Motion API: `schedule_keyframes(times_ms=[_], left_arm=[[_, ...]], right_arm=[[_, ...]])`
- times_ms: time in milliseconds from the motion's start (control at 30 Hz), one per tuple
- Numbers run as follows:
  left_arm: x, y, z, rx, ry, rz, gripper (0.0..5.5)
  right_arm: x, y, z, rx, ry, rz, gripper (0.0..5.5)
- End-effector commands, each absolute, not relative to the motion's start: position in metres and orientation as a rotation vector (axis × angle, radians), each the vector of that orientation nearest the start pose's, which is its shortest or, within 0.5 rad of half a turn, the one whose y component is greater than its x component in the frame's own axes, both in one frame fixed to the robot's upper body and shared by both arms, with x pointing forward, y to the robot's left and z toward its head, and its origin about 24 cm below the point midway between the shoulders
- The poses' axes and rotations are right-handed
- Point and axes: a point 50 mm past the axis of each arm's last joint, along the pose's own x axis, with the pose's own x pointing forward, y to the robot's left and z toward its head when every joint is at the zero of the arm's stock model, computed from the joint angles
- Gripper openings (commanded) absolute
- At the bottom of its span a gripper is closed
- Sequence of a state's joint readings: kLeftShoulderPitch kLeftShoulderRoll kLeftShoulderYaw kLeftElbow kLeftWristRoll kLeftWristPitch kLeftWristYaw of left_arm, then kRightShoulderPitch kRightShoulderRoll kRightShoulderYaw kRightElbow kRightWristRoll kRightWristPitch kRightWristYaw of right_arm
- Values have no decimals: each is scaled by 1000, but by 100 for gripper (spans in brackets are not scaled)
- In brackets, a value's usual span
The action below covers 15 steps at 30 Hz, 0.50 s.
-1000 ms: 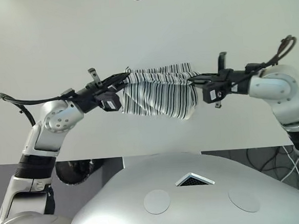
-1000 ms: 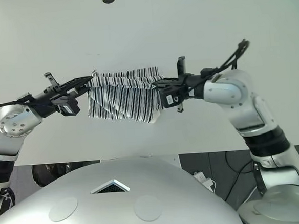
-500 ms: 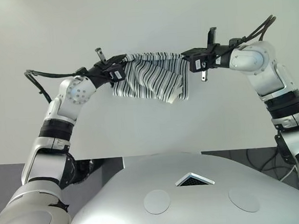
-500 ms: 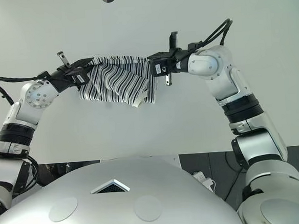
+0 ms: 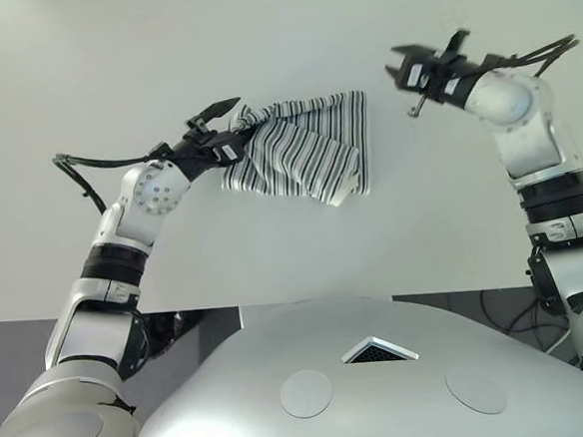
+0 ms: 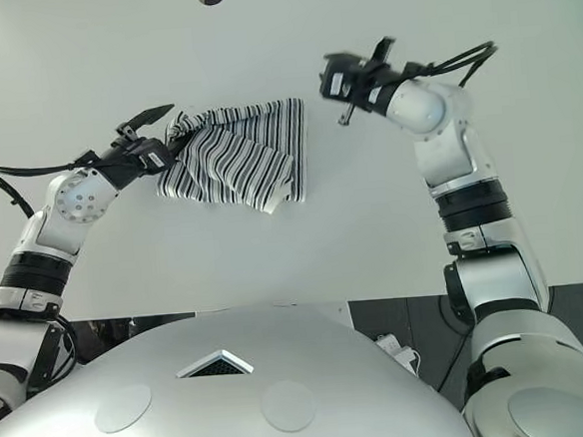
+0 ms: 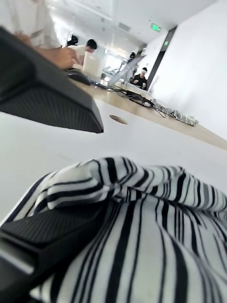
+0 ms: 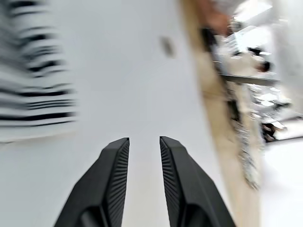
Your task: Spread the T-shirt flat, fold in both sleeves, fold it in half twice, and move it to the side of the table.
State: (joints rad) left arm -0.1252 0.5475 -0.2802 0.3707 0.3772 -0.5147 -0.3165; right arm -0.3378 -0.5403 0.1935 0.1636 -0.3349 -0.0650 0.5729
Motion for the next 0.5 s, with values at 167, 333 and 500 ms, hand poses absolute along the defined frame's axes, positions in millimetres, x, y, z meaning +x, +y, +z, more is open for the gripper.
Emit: schedule_keyframes(times_ms=[167, 333, 500], left_arm=[[269, 184, 32, 362, 29, -468, 263], [268, 184, 20, 361, 107, -443, 263], [255, 169, 25, 465, 39, -537, 263]], right_arm=[[231, -134, 89, -829, -103, 1026, 120], [210, -122, 65, -880, -11, 1240, 120], [228, -113, 53, -960, 47, 1294, 120]])
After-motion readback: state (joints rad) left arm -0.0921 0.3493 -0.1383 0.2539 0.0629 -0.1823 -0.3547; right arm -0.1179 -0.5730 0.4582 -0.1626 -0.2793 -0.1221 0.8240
